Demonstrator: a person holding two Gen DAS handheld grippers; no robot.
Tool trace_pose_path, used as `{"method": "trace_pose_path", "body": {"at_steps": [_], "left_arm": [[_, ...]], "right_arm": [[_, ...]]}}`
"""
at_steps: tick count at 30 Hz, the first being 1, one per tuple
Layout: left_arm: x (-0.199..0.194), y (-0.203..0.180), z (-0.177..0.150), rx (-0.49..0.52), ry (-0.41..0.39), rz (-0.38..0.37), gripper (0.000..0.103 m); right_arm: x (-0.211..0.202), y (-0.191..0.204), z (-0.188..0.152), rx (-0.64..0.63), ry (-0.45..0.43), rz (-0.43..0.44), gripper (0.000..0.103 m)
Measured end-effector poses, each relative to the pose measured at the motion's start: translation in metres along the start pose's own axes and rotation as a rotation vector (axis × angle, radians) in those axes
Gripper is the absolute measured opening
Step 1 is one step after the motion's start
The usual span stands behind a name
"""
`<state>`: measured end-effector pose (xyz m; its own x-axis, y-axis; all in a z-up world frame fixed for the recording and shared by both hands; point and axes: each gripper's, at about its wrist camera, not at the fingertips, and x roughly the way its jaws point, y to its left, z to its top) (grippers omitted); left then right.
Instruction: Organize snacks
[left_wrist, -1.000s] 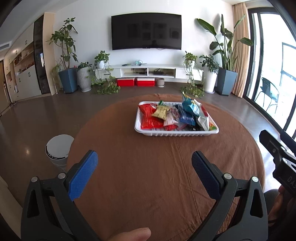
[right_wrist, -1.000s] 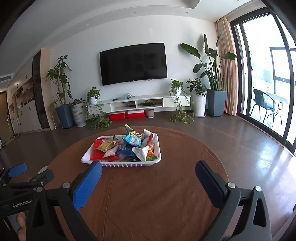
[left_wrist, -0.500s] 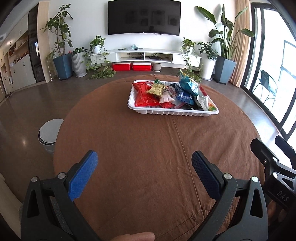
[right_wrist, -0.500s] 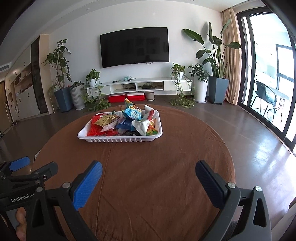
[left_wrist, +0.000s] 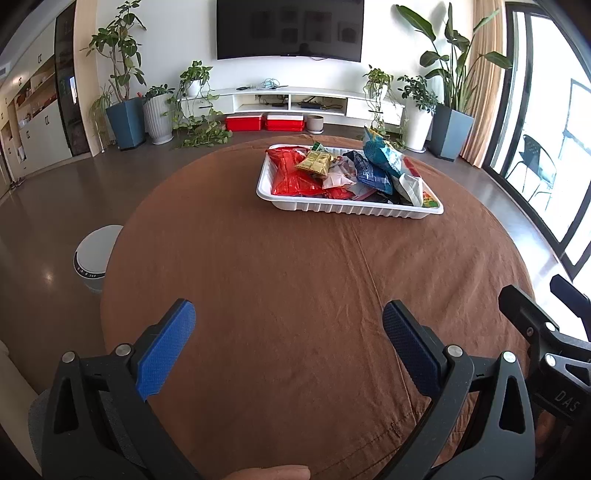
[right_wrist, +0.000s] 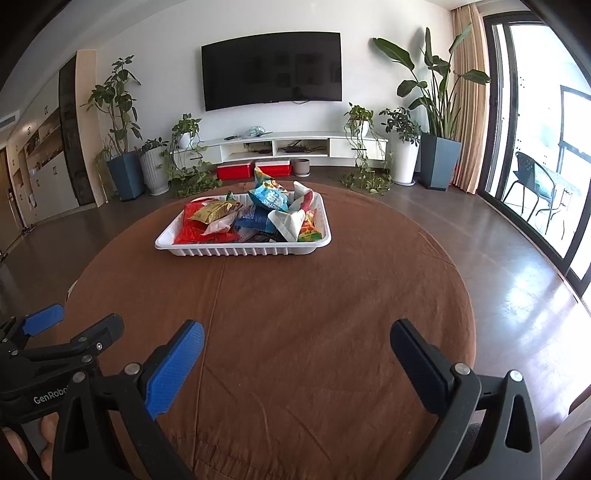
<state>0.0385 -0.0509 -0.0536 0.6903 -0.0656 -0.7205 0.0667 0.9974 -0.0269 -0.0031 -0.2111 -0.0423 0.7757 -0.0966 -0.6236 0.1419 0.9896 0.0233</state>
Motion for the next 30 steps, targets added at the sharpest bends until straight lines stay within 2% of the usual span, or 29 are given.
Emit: {"method": "trace_pose_path", "body": {"at_steps": [15, 30], "left_arm": [[0.008, 0.0011, -0.0011, -0.004, 0.007, -0.002, 0.103], [0.0076, 0.0012, -0.0049, -0.003, 0.01, -0.007, 0.103]], "right_arm": [[0.0009, 0.0041, -0.0015, -0.005, 0.048, 0.004, 0.103], [0.0016, 0.0046, -0.002, -0.005, 0.051, 0.004, 0.103]]}}
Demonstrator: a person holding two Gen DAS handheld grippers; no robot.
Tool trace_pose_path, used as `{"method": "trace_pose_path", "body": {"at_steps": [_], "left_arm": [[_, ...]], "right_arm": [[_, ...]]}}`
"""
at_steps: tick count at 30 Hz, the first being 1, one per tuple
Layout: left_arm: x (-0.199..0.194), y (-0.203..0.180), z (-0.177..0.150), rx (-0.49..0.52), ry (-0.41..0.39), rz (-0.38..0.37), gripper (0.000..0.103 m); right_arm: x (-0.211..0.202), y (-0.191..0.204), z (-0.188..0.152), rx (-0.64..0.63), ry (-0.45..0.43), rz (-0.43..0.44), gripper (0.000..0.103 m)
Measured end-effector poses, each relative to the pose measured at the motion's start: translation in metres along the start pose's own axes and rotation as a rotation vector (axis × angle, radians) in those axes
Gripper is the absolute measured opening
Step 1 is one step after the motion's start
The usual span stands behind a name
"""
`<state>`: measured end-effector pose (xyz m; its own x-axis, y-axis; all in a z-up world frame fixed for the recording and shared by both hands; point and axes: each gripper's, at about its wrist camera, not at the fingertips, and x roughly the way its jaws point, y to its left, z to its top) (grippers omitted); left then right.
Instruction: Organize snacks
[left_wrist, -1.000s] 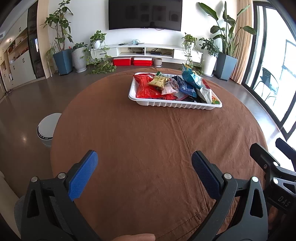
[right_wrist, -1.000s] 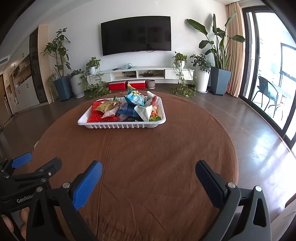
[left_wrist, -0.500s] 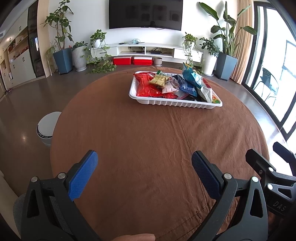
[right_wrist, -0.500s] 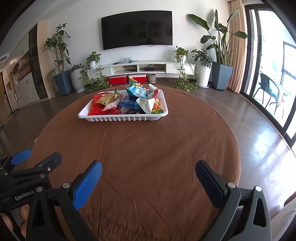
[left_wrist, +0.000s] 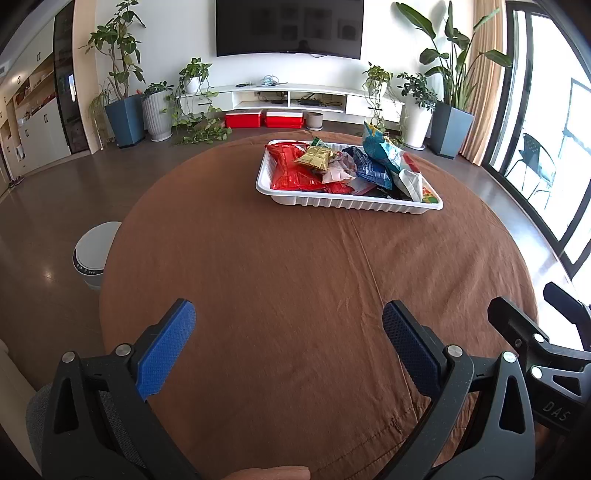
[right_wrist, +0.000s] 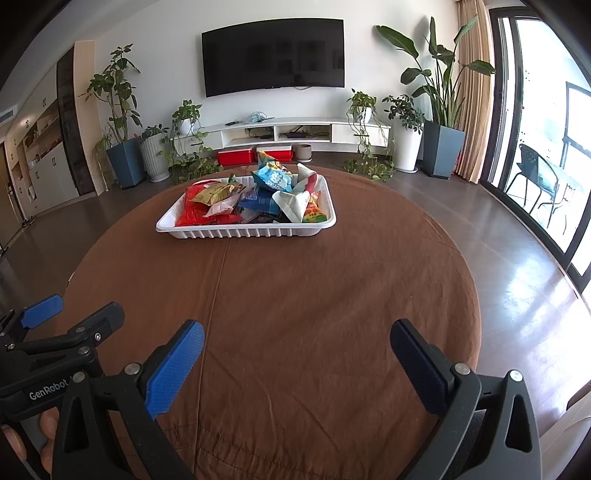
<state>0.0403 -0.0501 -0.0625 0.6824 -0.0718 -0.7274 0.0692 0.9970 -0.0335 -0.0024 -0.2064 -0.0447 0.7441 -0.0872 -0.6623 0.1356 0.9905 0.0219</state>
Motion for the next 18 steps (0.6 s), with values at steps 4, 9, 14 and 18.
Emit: {"method": "trace_pose_path", "body": {"at_steps": [4, 9, 14, 18], "left_arm": [[-0.0006, 0.0, -0.0006, 0.001, 0.0, 0.0, 0.103], [-0.0005, 0.0002, -0.0008, -0.001, 0.003, 0.0, 0.103], [-0.0003, 0.0002, -0.0008, -0.001, 0.003, -0.001, 0.103], [0.0015, 0.0005, -0.0019, -0.001, 0.013, -0.003, 0.103]], "right_arm": [[0.0001, -0.0001, 0.0003, 0.001, 0.001, 0.0, 0.103], [0.0007, -0.0001, -0.001, 0.001, 0.004, 0.001, 0.103], [0.0008, -0.0001, -0.0032, 0.001, 0.005, 0.002, 0.103], [0.0011, -0.0004, -0.0036, 0.002, 0.007, 0.002, 0.103]]}}
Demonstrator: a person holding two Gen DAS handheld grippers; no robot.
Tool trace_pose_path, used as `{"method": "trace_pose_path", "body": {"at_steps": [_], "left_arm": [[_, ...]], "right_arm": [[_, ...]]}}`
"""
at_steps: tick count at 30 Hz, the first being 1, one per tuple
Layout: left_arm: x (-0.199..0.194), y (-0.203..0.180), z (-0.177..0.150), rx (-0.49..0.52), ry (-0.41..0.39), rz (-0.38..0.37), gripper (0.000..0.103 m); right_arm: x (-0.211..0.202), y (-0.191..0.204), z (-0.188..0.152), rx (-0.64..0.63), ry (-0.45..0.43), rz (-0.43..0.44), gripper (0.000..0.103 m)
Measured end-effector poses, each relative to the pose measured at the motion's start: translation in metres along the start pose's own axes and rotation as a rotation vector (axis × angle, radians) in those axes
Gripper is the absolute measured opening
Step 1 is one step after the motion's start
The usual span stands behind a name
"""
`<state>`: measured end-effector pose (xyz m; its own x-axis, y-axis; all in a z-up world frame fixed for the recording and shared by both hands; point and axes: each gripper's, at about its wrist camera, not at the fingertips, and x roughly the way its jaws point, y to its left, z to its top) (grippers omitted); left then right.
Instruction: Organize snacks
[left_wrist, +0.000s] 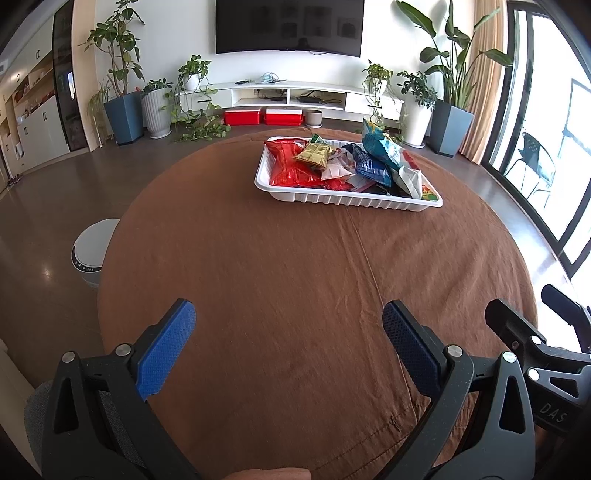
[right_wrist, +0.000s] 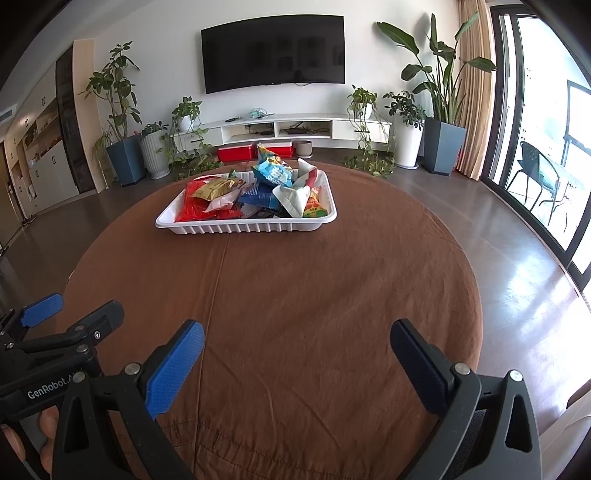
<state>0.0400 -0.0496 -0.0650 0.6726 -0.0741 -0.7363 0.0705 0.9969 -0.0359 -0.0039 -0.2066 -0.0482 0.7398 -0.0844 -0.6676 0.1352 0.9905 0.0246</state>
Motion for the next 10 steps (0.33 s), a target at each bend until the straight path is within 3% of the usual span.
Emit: {"method": "trace_pose_path", "body": {"at_steps": [10], "left_arm": [[0.002, 0.0, -0.002, 0.003, 0.003, -0.013, 0.103]], "right_arm": [[0.001, -0.002, -0.014, 0.004, 0.011, 0.0, 0.103]]}}
